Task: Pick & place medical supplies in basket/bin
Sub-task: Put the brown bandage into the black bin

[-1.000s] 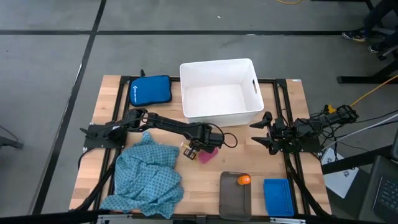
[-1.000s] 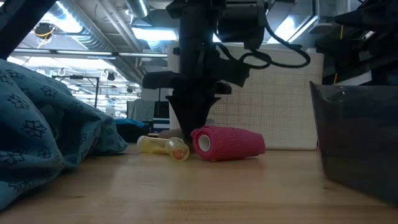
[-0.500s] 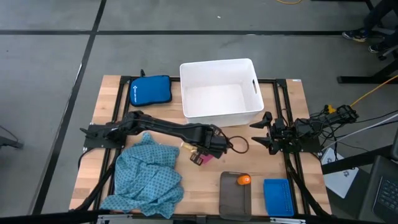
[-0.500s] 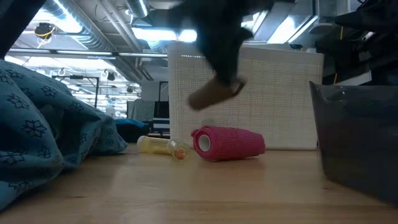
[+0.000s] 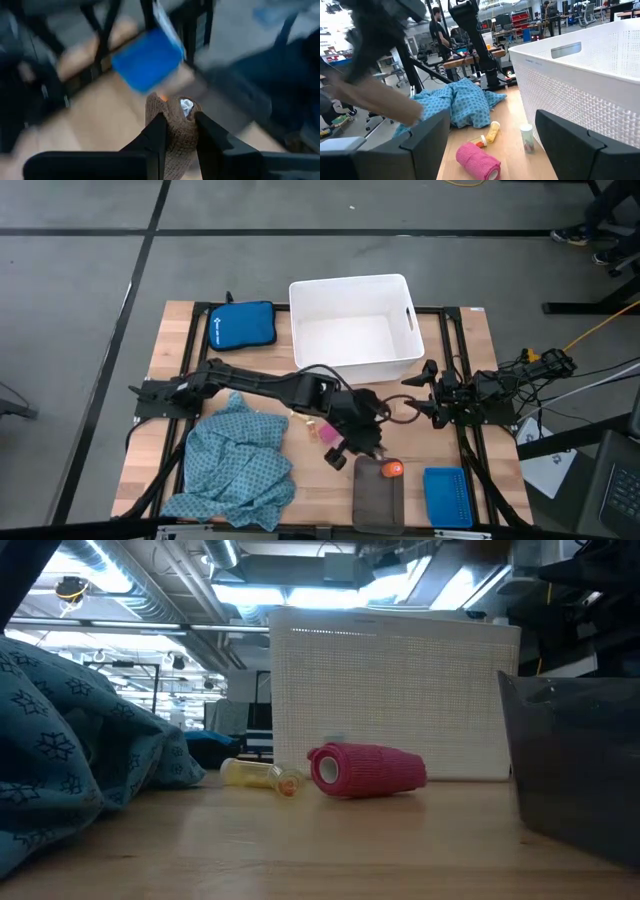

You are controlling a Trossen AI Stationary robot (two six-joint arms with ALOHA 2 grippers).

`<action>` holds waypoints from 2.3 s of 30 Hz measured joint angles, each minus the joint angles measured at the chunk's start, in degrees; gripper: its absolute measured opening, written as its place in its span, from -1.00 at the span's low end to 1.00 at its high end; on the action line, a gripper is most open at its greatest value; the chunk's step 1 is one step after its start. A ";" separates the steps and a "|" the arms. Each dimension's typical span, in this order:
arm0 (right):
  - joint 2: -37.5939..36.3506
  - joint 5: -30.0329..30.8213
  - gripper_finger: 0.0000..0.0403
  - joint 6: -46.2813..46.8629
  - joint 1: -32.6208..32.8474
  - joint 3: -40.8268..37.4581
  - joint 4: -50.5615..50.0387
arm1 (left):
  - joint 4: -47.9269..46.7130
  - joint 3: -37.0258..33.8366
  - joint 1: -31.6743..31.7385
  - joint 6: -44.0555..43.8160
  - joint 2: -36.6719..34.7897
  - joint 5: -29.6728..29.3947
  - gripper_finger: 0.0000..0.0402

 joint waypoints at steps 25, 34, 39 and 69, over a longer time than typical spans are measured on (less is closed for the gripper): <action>0.00 -0.11 0.48 0.02 0.00 0.00 -0.40 | 53.70 -28.42 1.88 -19.72 -0.20 19.24 -0.69; -0.01 -0.09 0.48 0.04 0.00 0.00 -0.54 | 60.55 -34.19 1.72 -21.37 -0.11 17.85 -0.69; 0.00 0.04 0.48 1.12 0.00 0.00 -0.54 | 65.22 -38.12 1.83 -23.68 0.00 17.80 -0.69; 0.00 0.02 0.48 1.11 0.00 0.00 -0.56 | 71.47 -44.04 2.70 -29.82 0.04 19.99 -0.70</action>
